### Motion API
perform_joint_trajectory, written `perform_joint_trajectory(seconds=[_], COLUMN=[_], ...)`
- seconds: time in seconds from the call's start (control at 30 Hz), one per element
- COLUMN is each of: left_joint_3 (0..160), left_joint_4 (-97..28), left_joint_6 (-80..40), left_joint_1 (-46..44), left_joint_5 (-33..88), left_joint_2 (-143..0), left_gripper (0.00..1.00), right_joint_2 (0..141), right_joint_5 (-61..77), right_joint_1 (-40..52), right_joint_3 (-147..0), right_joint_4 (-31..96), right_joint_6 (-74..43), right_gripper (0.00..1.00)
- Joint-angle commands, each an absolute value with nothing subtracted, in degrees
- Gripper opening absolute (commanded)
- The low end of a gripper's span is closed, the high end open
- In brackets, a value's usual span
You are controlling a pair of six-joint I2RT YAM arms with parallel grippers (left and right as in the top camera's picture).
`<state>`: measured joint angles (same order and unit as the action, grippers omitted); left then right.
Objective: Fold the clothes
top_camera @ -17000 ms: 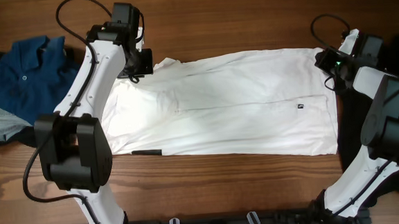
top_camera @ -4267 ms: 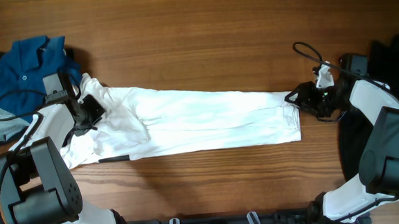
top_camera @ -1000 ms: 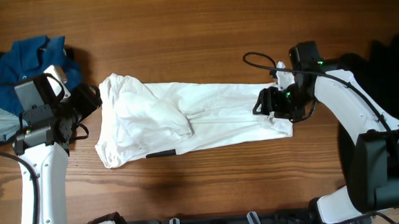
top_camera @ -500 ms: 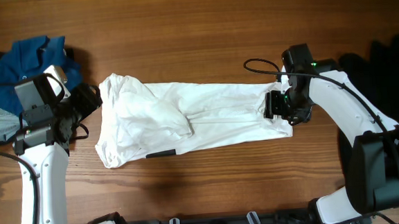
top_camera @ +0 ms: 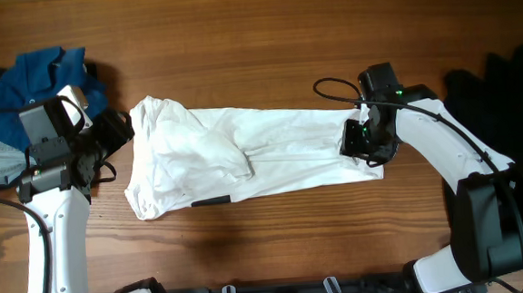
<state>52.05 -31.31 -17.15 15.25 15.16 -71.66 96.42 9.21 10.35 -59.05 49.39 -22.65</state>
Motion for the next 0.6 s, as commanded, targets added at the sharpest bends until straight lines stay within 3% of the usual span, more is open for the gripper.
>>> perform_joint_trajectory(seconds=[0.0,0.17,0.4,0.57], left_joint_3=[51.9,51.9,51.9,51.9], left_joint_4=[-31.4,-31.3,-31.1,-31.1], left_joint_6=[-16.5,-16.5,-16.5,-16.5], left_joint_1=[14.9,14.9,14.9,14.9], left_joint_5=[16.1,16.0,16.0,16.0], left_joint_2=[-71.0,-71.0,-71.0,-71.0], left_gripper=[0.63,0.63,0.63,0.63], right_joint_2=[95.9,94.8,87.9,88.0], right_joint_5=[4.9,4.4,4.0,7.3], right_joint_1=[10.4,10.4,10.5,11.2], right_joint_3=[-58.8,-58.9,-59.9,-59.5], right_joint_4=[49.1,50.6,58.4,56.1], right_joint_6=[-25.7,-20.7,-13.5,-13.6], right_gripper=[0.34,0.06,0.04,0.05])
